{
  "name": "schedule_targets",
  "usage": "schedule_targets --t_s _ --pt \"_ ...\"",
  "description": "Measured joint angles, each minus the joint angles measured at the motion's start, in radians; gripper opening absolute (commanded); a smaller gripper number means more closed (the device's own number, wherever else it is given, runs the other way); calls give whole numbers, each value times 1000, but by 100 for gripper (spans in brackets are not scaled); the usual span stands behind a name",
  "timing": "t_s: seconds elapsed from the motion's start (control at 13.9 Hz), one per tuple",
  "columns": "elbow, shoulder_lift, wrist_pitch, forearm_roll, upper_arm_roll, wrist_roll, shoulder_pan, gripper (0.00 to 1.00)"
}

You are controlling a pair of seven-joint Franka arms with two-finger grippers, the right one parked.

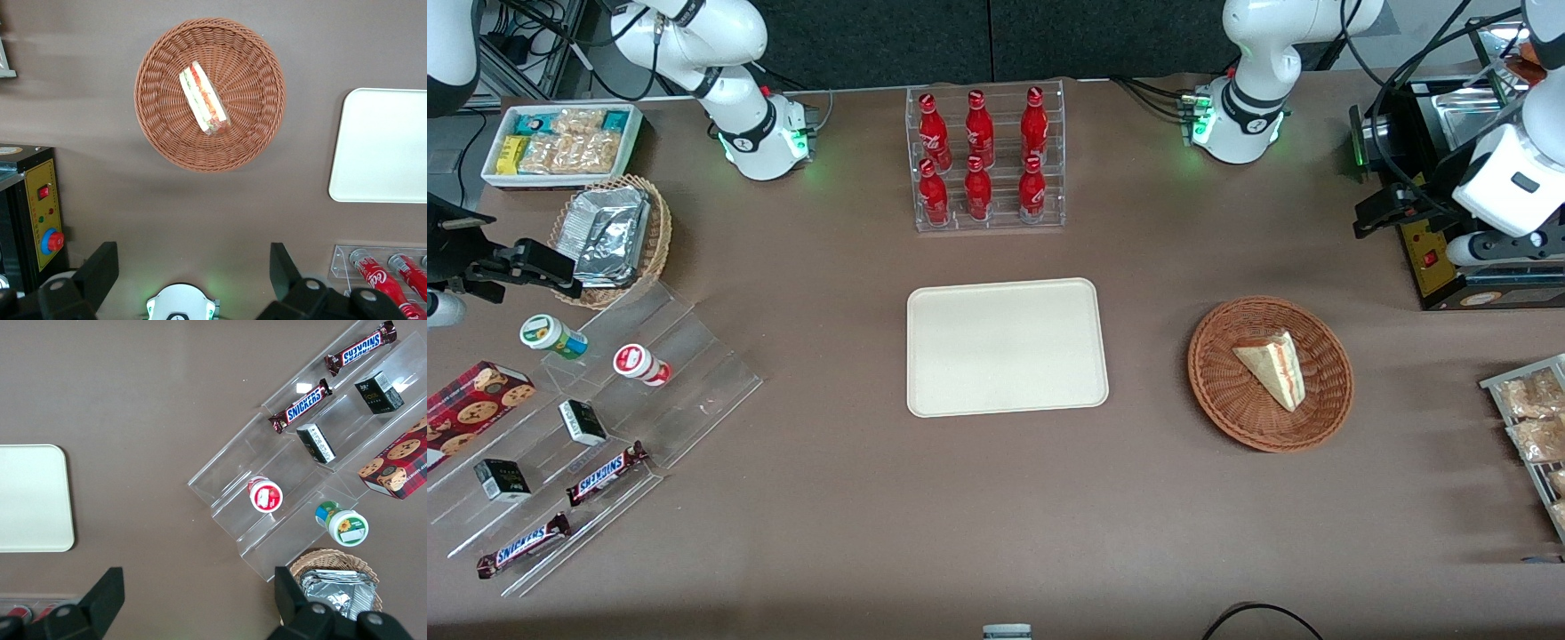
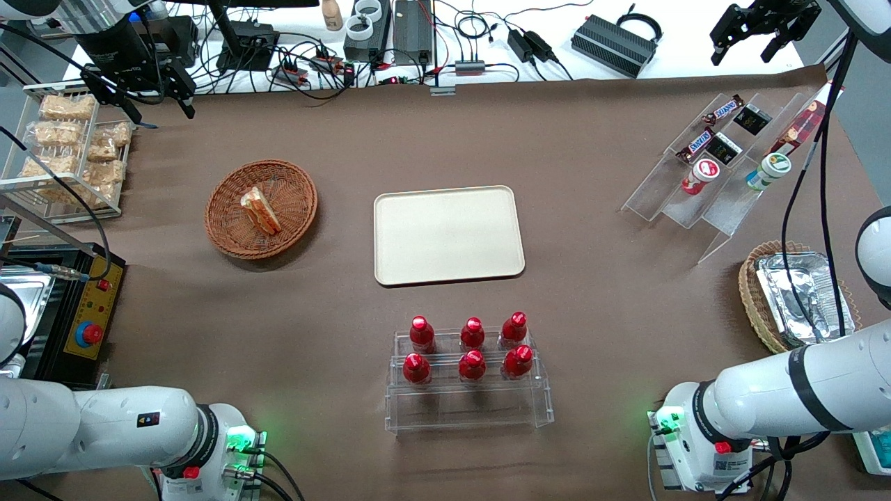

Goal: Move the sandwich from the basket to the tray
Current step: 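Move the left gripper over the wrapped sandwich in the wicker basket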

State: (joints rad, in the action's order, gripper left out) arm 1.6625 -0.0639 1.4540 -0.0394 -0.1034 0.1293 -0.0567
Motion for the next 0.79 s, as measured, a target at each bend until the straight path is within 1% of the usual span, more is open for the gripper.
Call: schedule_targets --t_s 0.36,0.65,0.79 --pt "28 5 19 9 1 0 0 100" --pt "217 6 245 14 2 0 0 100" --pt "300 7 324 15 5 2 0 100"
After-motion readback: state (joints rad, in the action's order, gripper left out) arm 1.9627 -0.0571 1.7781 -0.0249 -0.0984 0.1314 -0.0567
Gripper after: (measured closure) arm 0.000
